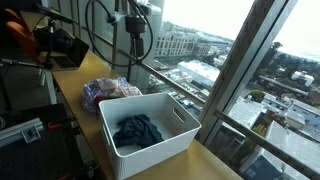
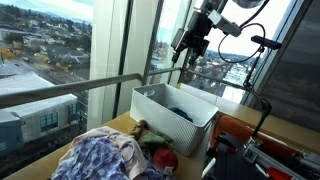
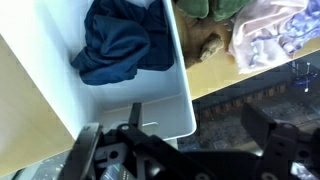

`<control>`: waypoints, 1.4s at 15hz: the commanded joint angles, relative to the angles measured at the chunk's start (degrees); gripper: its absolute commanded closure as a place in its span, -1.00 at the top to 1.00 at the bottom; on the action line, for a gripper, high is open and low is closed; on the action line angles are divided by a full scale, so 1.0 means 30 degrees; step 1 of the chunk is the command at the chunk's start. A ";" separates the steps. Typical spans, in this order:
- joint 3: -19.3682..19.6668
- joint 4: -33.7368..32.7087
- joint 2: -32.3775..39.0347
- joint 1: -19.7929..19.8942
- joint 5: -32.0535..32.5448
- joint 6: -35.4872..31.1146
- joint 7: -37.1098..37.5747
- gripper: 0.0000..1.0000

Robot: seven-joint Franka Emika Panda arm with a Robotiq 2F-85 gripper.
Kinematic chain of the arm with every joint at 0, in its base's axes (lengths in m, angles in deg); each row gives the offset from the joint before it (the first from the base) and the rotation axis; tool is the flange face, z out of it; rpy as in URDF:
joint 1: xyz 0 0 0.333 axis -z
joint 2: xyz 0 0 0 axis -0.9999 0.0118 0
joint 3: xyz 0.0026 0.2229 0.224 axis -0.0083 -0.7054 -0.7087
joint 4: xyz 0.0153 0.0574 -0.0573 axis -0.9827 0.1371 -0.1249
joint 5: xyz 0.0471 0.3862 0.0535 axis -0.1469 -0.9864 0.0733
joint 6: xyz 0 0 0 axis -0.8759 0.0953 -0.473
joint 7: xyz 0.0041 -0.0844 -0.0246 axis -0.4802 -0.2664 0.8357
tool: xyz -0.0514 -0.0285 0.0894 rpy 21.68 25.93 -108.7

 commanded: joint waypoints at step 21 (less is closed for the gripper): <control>-0.0880 -0.4368 1.2787 -0.7069 0.0977 -0.5699 0.3683 1.00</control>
